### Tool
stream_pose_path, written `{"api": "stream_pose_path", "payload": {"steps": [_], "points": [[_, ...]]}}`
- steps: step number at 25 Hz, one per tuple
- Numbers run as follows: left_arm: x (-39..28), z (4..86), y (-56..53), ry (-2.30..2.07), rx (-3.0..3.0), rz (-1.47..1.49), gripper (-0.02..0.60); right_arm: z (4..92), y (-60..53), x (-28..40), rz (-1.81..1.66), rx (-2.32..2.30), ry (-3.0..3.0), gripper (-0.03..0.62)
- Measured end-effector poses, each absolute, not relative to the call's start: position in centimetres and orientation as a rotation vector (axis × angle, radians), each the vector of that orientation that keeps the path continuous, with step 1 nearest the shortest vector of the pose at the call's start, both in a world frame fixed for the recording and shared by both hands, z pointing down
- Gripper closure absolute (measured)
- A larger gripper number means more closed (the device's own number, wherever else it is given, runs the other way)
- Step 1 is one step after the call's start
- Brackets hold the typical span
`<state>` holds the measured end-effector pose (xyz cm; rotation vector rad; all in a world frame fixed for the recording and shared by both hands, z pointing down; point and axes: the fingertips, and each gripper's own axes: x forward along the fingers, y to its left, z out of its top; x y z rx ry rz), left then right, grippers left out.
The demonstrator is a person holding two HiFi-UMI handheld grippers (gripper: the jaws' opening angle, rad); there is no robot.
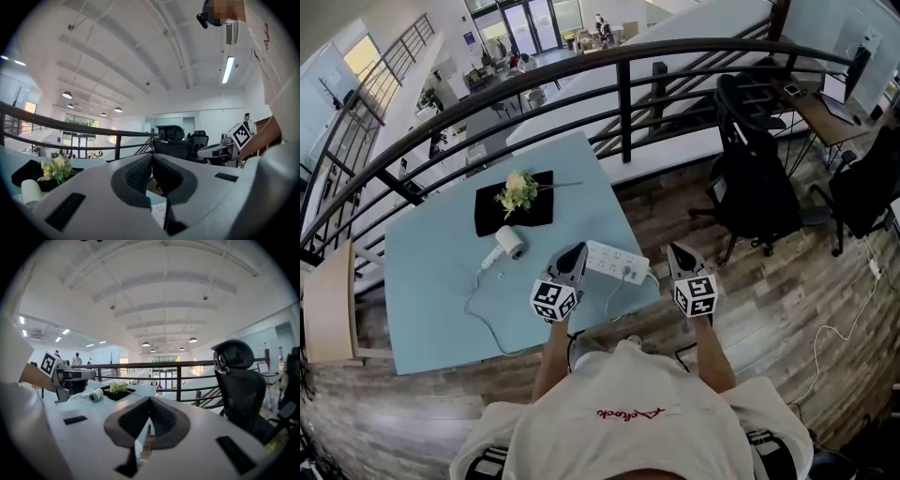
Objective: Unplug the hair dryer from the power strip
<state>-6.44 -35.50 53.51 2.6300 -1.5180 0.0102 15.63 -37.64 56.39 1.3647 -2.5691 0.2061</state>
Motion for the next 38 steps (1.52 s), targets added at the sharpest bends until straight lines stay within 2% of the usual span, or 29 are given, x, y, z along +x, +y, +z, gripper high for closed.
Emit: {"api": "stream_pose_path", "payload": {"steps": [10, 22, 38], "points": [[-8.2, 52.7, -38.1, -1.522, 2.615, -0.047, 0.572, 56.6, -40.4, 13.0, 0.271, 1.421, -2.565, 0.576], [-11.4, 53.9, -41.4, -1.402, 2.670, 0.047, 0.572, 55.7, -40.9, 10.1, 0.271, 1.536, -2.500, 0.576], [-9.2, 59.6, -42.3, -1.210, 2.684, 0.204, 0.572, 60.5, -37.7, 10.3, 0.398, 1.558, -2.402, 0.576]]}}
